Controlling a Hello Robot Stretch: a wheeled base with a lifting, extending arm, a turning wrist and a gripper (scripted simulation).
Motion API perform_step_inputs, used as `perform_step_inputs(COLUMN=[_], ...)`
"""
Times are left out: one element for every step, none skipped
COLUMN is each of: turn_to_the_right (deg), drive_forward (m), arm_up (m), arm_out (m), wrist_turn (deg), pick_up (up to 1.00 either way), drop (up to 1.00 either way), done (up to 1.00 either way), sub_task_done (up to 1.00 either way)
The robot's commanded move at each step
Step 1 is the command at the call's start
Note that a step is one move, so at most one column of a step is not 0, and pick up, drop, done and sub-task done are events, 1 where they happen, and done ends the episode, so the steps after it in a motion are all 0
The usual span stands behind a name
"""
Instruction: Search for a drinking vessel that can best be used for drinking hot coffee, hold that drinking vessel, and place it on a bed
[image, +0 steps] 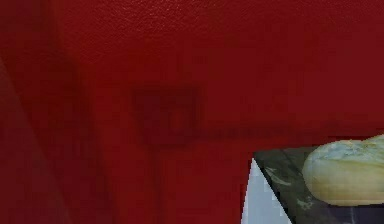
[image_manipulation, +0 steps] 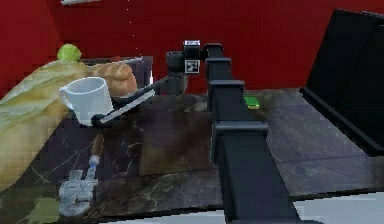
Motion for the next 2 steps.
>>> perform_step_inputs(turn_to_the_right=[0.0,0.0], drive_forward=[0.00,0.00], arm_up=[0.00,0.00], arm_out=[0.00,0.00], wrist_turn=[-45.0,-3.0], pick_up=[0.00,0.00], drop=[0.00,0.00], done=[0.00,0.00], sub_task_done=[0.00,0.00])
